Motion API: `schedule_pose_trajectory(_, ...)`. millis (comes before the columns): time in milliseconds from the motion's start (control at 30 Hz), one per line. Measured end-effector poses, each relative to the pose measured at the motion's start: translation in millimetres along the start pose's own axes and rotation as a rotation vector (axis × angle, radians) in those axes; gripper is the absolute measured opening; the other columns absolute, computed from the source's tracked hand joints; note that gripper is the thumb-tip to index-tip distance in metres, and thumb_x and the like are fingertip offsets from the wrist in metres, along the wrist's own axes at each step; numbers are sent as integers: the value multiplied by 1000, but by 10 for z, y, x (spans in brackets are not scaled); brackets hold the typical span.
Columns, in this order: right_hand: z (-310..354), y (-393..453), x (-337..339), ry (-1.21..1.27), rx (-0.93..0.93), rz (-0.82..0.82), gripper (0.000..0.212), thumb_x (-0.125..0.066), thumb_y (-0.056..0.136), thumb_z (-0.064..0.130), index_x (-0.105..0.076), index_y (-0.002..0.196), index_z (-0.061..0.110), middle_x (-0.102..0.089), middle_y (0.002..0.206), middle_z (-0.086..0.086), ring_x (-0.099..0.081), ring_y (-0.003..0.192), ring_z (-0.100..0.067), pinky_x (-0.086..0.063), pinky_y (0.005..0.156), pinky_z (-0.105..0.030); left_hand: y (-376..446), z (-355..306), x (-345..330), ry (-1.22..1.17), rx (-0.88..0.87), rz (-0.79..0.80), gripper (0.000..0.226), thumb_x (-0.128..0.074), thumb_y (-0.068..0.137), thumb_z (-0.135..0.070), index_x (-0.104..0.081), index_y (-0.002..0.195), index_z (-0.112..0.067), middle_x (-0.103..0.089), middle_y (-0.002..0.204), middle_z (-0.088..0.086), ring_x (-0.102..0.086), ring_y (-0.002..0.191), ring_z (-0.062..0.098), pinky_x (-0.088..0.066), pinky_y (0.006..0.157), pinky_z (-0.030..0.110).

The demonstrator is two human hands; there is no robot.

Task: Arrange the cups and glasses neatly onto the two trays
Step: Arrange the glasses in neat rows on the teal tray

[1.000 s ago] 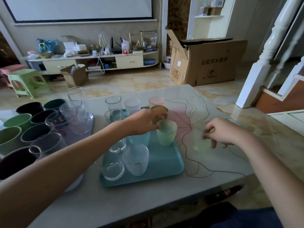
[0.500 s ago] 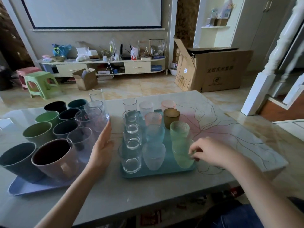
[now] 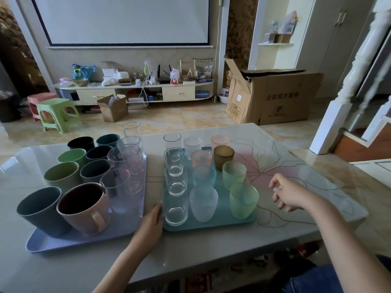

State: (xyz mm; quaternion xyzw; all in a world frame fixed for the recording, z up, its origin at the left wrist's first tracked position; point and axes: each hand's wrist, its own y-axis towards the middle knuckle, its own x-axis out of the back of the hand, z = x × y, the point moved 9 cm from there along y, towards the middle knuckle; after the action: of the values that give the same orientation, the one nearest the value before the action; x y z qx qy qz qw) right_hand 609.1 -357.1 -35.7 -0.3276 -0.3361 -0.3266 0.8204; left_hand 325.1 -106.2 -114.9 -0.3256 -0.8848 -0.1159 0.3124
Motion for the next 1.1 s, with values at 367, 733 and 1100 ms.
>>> schedule_pose_trajectory(367, -235, 311, -739, -20, 54, 102, 28, -54, 94, 30, -56, 72, 14, -58, 65, -5, -50, 62, -17, -34, 61, -28, 182, 160, -120, 60, -28, 47, 36, -43, 93, -3, -50, 128, -1, -50, 137, 20, -42, 130, 36, -32, 109, 49)
schedule_pose_trajectory(733, -282, 226, -770, 6, 42, 188, 21, -57, 93, 26, -64, 79, 12, -60, 67, 0, -47, 59, -7, -35, 55, -20, 587, -79, -144, 31, -97, 137, 44, -43, 92, 4, -49, 134, -9, -48, 140, 9, -41, 133, 25, -32, 104, 24)
schedule_pose_trajectory(1100, -475, 966, -243, 891, -102, -385, 34, -31, 103, 18, -54, 121, 0, -64, 99, -9, -63, 66, -14, -52, 59, -21, 1207, -24, 113, -600, 136, -209, 37, -43, 99, -22, -53, 129, -4, -56, 128, 4, -49, 120, 14, -33, 105, 26)
